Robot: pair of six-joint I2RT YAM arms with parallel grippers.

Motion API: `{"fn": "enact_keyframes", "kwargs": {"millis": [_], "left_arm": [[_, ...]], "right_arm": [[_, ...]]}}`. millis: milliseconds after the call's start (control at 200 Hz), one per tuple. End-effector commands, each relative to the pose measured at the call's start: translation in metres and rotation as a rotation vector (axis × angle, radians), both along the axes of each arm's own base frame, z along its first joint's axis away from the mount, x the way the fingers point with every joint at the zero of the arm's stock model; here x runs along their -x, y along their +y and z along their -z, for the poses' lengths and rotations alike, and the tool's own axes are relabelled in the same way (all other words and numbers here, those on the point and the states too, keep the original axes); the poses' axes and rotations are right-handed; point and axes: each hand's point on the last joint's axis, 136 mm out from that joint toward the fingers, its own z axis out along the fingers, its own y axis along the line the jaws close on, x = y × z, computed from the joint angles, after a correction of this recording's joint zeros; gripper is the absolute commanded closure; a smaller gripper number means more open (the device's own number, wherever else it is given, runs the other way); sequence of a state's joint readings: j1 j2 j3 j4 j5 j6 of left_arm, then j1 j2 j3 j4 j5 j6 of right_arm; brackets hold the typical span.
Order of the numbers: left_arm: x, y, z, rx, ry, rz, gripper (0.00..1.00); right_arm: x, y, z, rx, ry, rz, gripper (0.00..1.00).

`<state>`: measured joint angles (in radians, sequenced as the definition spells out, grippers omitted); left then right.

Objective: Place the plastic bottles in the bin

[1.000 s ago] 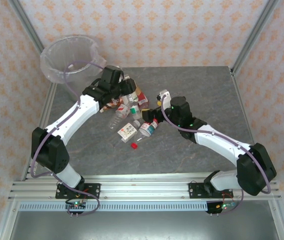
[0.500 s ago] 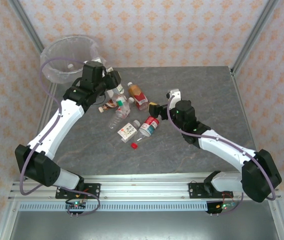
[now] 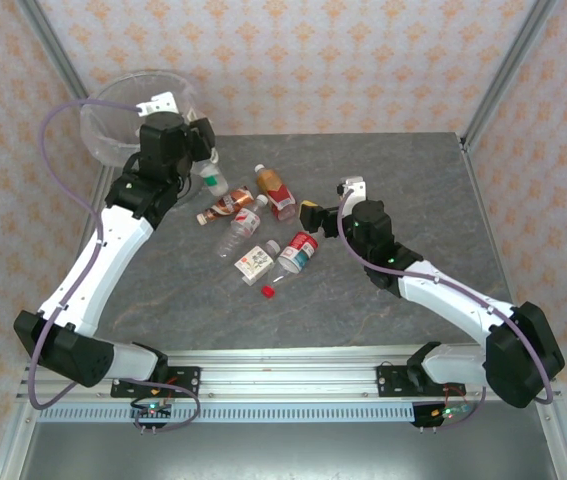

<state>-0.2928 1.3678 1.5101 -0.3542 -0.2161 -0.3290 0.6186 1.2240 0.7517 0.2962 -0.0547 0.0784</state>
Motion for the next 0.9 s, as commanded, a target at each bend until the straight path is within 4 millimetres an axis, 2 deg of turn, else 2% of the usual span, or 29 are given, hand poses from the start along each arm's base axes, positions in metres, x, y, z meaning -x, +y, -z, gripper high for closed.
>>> {"fn": "enact_keyframes", "kwargs": {"millis": [0,115,215,285,305,435,696,786,851,866,896], "left_arm": [[0.004,0.042,-0.061,-0.075,-0.18,-0.174,0.43],[-0.001,0.07,-0.087,-0.102,-0.241,-0.252,0.42],[-0.01,0.092,-0.1,-0.132,-0.247,-0.302,0.41],[-0.017,0.105,-0.104,-0.162,-0.236,-0.327,0.41],[-0.019,0.109,-0.104,-0.168,-0.233,-0.336,0.41],[-0.032,0.132,-0.103,-0.183,-0.206,-0.375,0.4],[-0.076,0.163,-0.079,-0.211,-0.081,-0.384,0.4],[-0.094,0.174,-0.061,-0.176,-0.021,-0.382,0.4],[-0.097,0.182,-0.055,-0.147,0.013,-0.393,0.4],[-0.106,0.184,-0.041,-0.146,0.046,-0.393,0.4],[-0.109,0.186,-0.033,-0.142,0.072,-0.394,0.4]], "right_arm": [[0.002,-0.007,-0.009,-0.02,-0.019,0.028,0.01],[0.002,-0.009,-0.007,-0.013,-0.014,0.035,0.01],[0.002,-0.012,-0.003,-0.006,-0.01,0.05,0.01],[0.002,-0.014,0.0,-0.004,-0.006,0.058,0.01],[0.005,-0.016,-0.009,-0.019,-0.025,0.058,0.01],[0.007,-0.018,-0.009,-0.02,-0.026,0.063,0.01],[0.01,-0.022,-0.007,-0.04,-0.014,0.078,0.01],[0.01,-0.022,-0.005,-0.045,-0.004,0.079,0.01],[0.011,-0.022,-0.005,-0.049,-0.002,0.078,0.01],[0.011,-0.022,-0.006,-0.051,-0.003,0.077,0.01],[0.012,-0.022,-0.005,-0.051,-0.001,0.077,0.01]]}}
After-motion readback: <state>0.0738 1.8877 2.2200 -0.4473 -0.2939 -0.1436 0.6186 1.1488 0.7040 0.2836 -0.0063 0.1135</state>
